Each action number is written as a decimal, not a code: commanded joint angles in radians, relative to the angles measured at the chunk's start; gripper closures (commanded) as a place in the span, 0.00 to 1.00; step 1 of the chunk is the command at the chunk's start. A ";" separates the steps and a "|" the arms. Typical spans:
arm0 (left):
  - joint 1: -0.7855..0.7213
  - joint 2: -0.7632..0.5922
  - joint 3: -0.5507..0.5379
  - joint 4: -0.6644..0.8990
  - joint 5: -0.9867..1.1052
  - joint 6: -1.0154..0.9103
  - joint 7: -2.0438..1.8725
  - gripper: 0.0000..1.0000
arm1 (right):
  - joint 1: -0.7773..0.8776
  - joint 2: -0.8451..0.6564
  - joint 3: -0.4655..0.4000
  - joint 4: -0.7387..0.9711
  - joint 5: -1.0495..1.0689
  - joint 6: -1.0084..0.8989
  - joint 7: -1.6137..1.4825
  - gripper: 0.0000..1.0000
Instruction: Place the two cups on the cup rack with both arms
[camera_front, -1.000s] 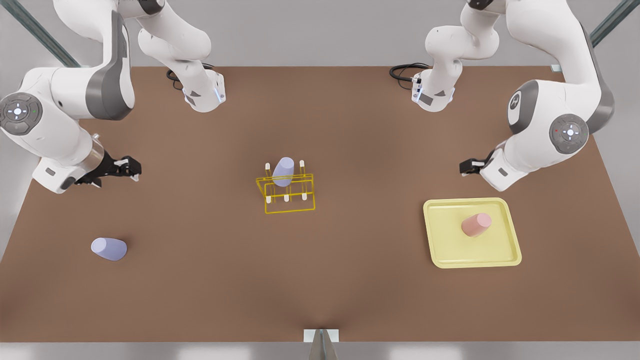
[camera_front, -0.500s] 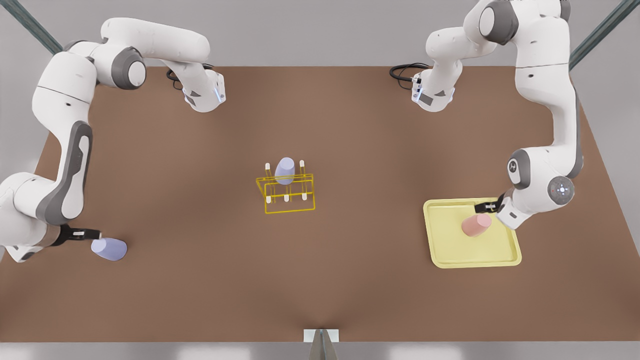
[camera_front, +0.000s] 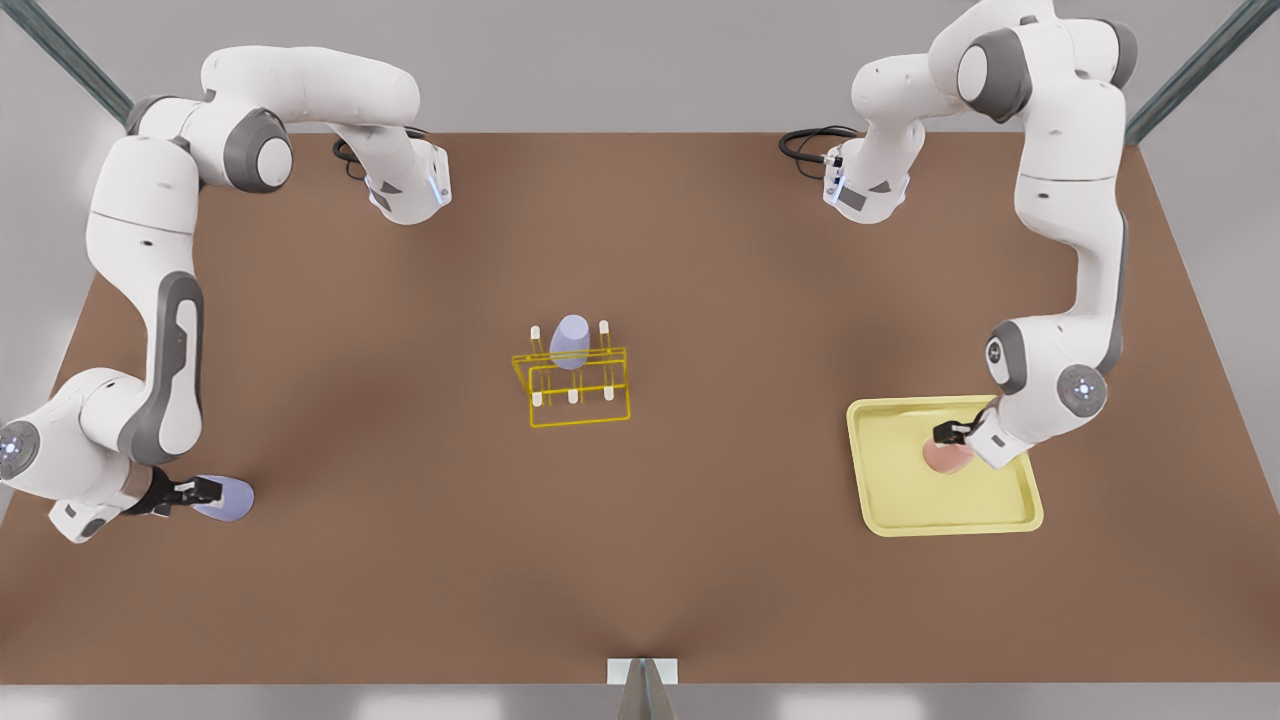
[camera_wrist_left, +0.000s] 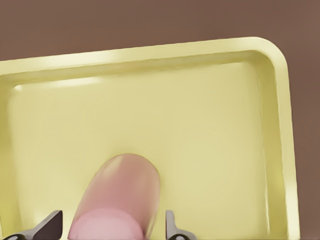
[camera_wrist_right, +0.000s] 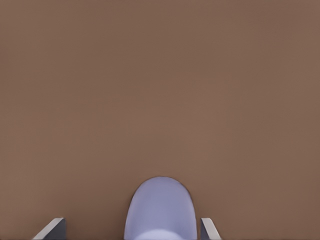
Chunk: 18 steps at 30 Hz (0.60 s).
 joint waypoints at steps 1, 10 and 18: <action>-0.002 0.003 0.000 -0.009 0.002 0.021 0.089 0.00 | 0.000 -0.001 0.000 -0.018 0.005 0.043 -0.144 0.00; 0.009 0.039 0.000 -0.016 0.002 0.024 0.089 0.00 | 0.000 0.016 -0.012 -0.028 -0.064 0.006 -0.142 0.00; 0.009 0.045 0.000 -0.016 0.000 0.044 0.086 0.12 | -0.008 0.022 -0.012 -0.084 -0.086 0.019 -0.107 0.00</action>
